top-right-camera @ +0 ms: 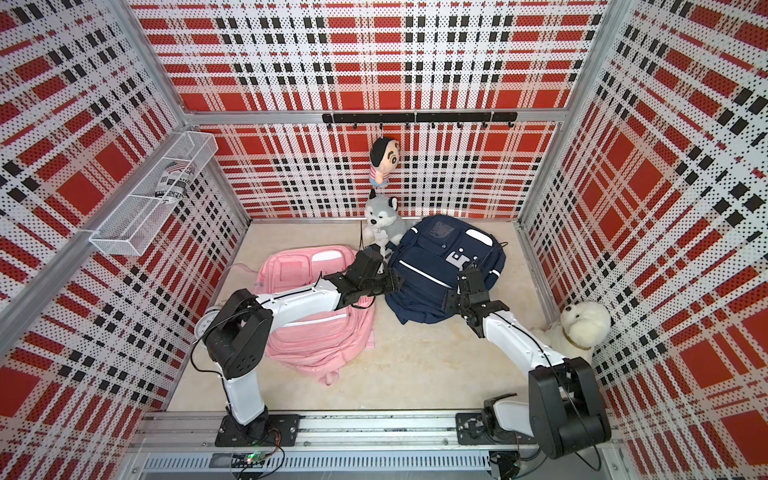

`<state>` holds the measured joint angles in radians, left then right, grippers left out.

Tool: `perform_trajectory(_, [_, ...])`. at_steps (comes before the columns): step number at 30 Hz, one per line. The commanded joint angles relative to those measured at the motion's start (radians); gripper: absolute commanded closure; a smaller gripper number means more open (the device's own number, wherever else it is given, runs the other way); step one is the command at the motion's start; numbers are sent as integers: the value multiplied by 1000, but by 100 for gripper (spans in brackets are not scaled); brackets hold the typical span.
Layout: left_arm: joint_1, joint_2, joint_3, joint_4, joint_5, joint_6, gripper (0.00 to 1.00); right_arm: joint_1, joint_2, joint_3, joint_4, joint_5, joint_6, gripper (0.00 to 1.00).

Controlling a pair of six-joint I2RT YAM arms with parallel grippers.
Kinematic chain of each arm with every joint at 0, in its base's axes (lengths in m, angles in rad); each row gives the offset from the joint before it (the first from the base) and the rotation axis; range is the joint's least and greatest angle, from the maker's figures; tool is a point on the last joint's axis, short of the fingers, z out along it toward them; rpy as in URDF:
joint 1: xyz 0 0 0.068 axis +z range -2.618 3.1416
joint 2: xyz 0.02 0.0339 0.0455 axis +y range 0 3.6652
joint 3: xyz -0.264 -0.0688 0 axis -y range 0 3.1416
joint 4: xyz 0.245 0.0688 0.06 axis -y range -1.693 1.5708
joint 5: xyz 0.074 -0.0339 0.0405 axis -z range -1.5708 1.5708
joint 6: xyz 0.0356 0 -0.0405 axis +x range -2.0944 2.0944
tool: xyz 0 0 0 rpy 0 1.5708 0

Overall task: Zip up the backpack
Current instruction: Adjust the backpack at the center of the board.

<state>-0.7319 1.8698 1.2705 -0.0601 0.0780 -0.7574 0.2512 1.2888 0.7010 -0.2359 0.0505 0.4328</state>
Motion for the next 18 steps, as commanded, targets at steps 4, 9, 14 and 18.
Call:
perform_trajectory(4, [22, -41, -32, 5, 20, 24, 48, 23, 49, 24, 181, -119, 86, 36])
perform_trajectory(9, [57, -71, -53, 2, -10, 30, 48, 79, 201, 138, 273, -175, 113, 37])
perform_trajectory(14, [97, -103, -92, 7, -34, 44, 48, 121, 396, 252, 397, -239, 162, 39])
perform_trajectory(18, [121, -121, -127, 24, -30, 47, 48, 127, 522, 334, 491, -293, 209, 39])
